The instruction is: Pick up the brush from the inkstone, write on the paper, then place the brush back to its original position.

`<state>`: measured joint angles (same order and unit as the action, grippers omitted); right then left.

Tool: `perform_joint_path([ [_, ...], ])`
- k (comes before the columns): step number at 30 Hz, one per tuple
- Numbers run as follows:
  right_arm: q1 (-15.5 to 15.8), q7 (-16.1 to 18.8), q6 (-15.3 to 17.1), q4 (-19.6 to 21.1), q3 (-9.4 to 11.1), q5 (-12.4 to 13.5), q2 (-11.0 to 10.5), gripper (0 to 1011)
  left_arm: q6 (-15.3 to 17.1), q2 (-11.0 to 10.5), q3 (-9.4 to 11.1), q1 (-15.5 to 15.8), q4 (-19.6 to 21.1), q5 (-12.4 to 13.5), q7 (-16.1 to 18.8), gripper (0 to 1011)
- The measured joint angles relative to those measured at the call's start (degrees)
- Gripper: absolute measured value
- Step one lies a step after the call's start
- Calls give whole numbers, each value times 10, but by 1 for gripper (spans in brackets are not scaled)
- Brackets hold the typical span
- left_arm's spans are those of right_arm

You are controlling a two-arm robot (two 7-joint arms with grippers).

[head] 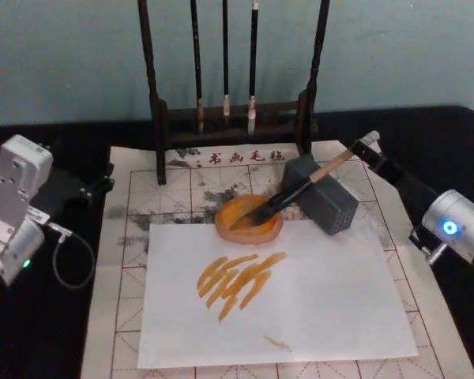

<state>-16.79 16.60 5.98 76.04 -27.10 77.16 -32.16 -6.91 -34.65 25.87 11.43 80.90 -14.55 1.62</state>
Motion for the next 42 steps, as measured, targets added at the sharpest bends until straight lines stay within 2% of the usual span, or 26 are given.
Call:
perform_joint_path([
  [3, 7, 1, -19, 8, 1, -25, -7, 1000, 0, 0, 0, 0, 0, 0, 0, 1001],
  [6, 22, 2, -62, 17, 1, -77, -22, 1000, 0, 0, 0, 0, 0, 0, 0, 1001],
  [9, 32, 4, -89, 21, 0, -111, -33, 1000, 0, 0, 0, 0, 0, 0, 0, 1001],
  [10, 38, 6, -109, 22, -1, -135, -40, 1000, 0, 0, 0, 0, 0, 0, 0, 1001],
  [12, 42, 7, -127, 22, -3, -160, -46, 1000, 0, 0, 0, 0, 0, 0, 0, 1001],
  [13, 46, 7, -142, 21, -5, -180, -51, 1000, 0, 0, 0, 0, 0, 0, 0, 1001],
  [19, 56, 2, -166, 14, -11, -235, -60, 1000, 0, 0, 0, 0, 0, 0, 0, 1001],
  [25, 58, -11, -171, 6, -15, -262, -55, 1000, 0, 0, 0, 0, 0, 0, 0, 1001],
  [42, 57, -9, -170, 8, -14, -257, -56, 1000, 0, 0, 0, 0, 0, 0, 0, 1001],
])
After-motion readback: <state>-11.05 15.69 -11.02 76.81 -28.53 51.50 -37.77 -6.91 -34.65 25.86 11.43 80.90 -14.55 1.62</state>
